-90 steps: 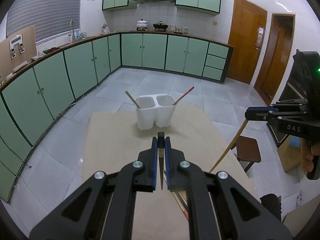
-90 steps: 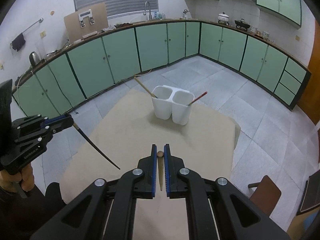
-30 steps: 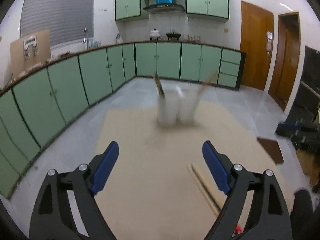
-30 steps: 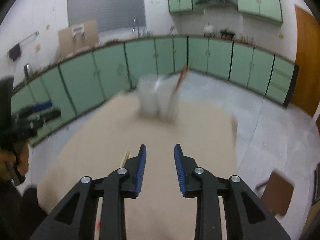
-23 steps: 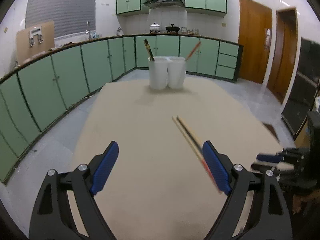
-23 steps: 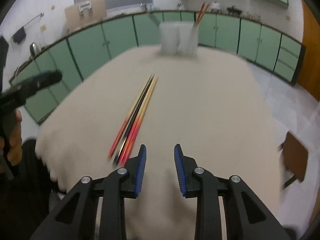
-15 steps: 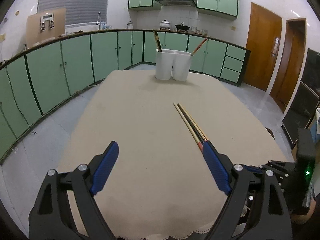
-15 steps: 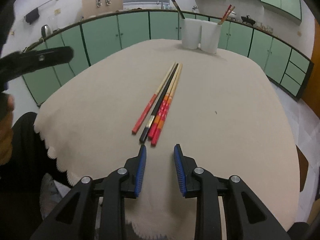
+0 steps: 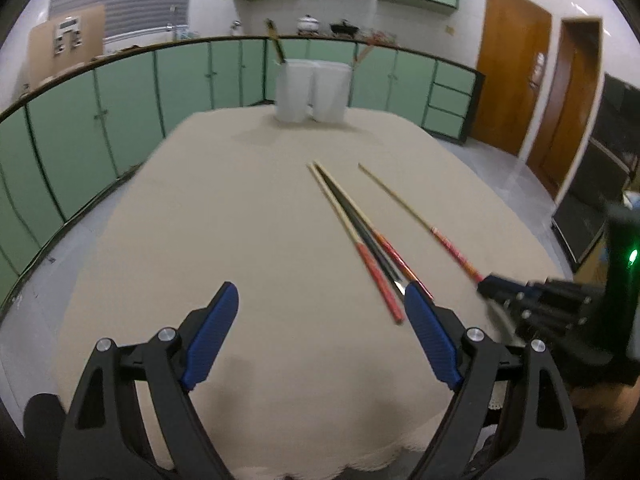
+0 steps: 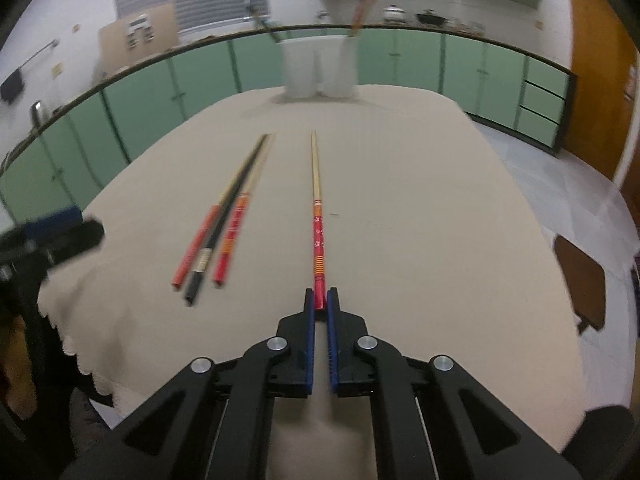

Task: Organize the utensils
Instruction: 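Grasp a red-patterned chopstick with the right tool while the left grasps another red-patterned one, then lift both red-patterned chopsticks and carry them over the holder, then lower both chopsticks into the holder and open both tools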

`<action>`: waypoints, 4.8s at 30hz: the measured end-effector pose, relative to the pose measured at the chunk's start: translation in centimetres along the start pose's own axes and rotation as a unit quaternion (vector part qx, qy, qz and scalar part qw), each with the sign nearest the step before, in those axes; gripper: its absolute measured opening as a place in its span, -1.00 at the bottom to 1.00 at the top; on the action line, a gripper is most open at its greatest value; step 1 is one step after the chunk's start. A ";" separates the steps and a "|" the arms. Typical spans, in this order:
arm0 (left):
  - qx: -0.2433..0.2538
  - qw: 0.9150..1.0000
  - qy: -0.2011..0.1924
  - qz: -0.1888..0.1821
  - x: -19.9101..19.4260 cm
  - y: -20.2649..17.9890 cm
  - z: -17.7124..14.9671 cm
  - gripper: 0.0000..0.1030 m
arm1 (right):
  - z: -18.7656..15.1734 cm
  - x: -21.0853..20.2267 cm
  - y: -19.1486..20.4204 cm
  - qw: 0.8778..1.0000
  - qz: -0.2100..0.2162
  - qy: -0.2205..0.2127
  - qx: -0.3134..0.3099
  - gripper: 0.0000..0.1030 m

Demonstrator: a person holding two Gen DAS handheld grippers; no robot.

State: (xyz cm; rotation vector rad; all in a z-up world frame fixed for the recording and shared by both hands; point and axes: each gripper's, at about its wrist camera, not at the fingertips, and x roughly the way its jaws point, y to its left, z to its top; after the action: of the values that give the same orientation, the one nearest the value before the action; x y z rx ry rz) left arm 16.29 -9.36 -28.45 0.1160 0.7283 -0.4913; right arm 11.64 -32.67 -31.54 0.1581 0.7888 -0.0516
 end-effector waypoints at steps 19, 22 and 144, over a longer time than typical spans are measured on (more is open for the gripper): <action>0.030 0.998 0.041 0.026 4.7 -2.8 -1.3 0.34 | -0.7 -0.3 -0.6 1.000 -0.001 -0.005 0.003 -0.89; 0.030 0.998 0.038 0.026 4.9 -2.9 -1.0 0.27 | -0.8 -0.3 -0.4 1.000 -0.002 -0.006 0.001 -0.88; -0.015 0.999 -0.042 0.011 8.0 9.8 40.0 0.12 | 43.7 0.1 -5.8 0.998 0.017 -0.063 -0.020 -0.56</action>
State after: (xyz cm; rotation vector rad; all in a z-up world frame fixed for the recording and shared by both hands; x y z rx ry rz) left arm 50.39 -14.60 -4.62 0.0756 0.6518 -0.4615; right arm 41.78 -45.37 -1.97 0.1300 0.6609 -0.0131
